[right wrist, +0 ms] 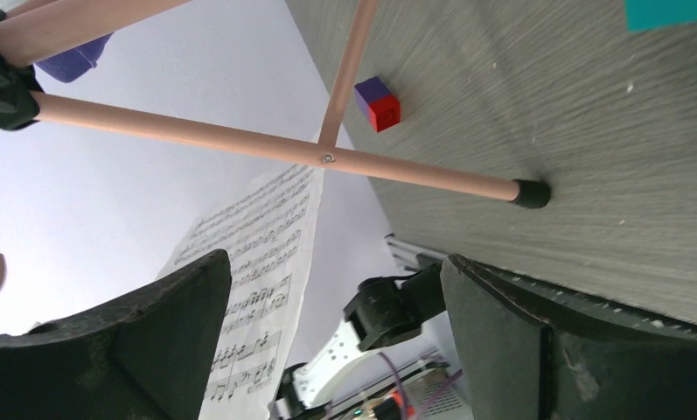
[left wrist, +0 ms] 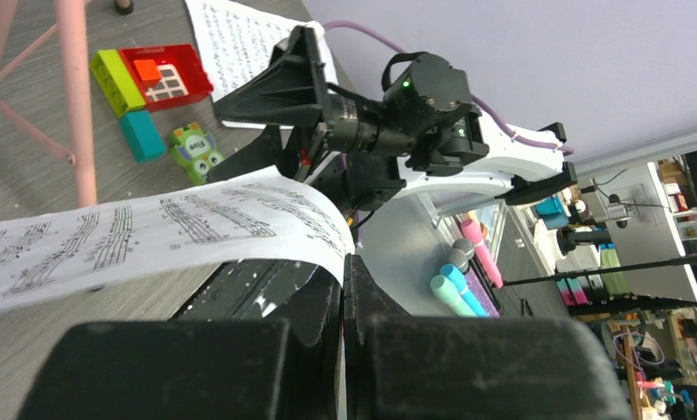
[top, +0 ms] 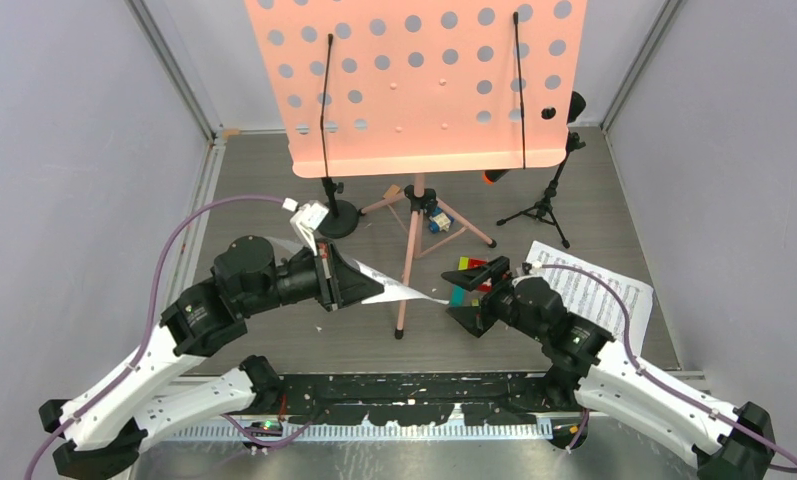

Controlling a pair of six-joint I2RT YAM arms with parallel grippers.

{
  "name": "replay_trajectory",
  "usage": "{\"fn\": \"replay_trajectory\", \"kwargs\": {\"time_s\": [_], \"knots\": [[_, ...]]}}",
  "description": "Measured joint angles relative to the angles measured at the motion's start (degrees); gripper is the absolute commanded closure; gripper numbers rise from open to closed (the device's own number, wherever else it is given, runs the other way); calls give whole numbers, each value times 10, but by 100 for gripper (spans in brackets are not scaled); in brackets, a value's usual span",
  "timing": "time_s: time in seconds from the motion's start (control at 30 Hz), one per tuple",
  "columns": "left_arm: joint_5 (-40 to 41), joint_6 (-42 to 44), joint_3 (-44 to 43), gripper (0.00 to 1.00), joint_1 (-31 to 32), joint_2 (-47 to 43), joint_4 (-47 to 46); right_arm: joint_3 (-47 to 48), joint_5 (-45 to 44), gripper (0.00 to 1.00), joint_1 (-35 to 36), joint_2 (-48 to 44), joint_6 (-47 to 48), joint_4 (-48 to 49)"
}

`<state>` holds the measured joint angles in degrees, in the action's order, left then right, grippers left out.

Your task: Pack up the instrument practice props

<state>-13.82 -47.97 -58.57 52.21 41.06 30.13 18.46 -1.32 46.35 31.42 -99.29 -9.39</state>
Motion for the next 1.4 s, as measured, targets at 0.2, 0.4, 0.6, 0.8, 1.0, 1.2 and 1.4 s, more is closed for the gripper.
{"fn": "replay_trajectory", "kwargs": {"time_s": [0.2, 0.4, 0.6, 0.8, 1.0, 1.2, 1.4], "knots": [[-13, -9, 0, 100, 7, 26, -51, -1, 27, 5, 0, 19, -71, 41], [-18, -11, 0, 100, 18, 43, -73, -24, 36, 8, 0, 16, -121, 104], [-18, -11, 0, 100, 24, 44, -94, -28, 61, 19, 0, 33, -146, 153], [-19, -11, 0, 100, 29, 55, -120, -42, 75, 42, 0, 35, -171, 194], [-19, -11, 0, 100, 33, 66, -129, -43, 77, 50, 0, 26, -185, 217], [-18, -11, 6, 100, 33, 66, -137, -48, 76, 75, 0, 8, -189, 227], [-18, -11, 16, 77, 33, 66, -138, -50, 74, 99, 0, -2, -189, 226]]}}
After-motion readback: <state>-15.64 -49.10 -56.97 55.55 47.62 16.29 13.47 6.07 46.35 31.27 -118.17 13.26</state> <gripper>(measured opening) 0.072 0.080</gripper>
